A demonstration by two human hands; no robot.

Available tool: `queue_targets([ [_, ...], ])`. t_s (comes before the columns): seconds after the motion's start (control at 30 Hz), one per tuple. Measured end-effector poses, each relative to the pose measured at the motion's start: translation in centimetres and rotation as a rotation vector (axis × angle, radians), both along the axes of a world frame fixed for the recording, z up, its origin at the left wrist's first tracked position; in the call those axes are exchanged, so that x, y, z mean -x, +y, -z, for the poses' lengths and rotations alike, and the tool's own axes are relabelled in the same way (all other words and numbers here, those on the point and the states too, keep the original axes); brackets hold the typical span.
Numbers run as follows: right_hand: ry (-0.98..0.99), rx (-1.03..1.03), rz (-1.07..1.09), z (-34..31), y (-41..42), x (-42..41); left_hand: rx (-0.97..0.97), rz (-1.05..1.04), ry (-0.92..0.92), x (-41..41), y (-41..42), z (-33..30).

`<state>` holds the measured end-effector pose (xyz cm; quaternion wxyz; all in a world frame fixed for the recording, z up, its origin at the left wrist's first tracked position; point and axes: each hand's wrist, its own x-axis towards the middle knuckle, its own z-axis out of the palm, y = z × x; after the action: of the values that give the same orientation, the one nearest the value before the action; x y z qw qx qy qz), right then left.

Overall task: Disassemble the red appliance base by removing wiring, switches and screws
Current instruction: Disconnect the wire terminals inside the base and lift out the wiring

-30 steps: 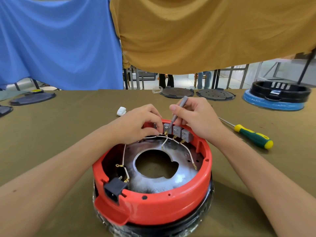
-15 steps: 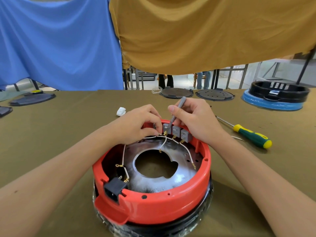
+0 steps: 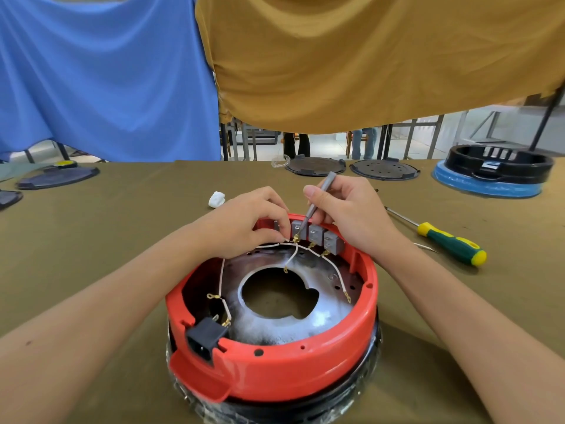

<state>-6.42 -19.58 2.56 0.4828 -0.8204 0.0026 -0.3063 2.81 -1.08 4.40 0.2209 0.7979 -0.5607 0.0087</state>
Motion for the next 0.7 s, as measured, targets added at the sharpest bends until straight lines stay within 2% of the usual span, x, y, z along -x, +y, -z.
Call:
queue_targets([
  [0.37, -0.033, 0.042, -0.021, 0.23, -0.18, 0.01, -0.011, -0.006, -0.025, -0.16, -0.06, 0.09],
  [0.7, 0.053, -0.098, -0.064, 0.01, -0.32, -0.25, -0.006, -0.005, -0.02, 0.01, 0.0, 0.0],
])
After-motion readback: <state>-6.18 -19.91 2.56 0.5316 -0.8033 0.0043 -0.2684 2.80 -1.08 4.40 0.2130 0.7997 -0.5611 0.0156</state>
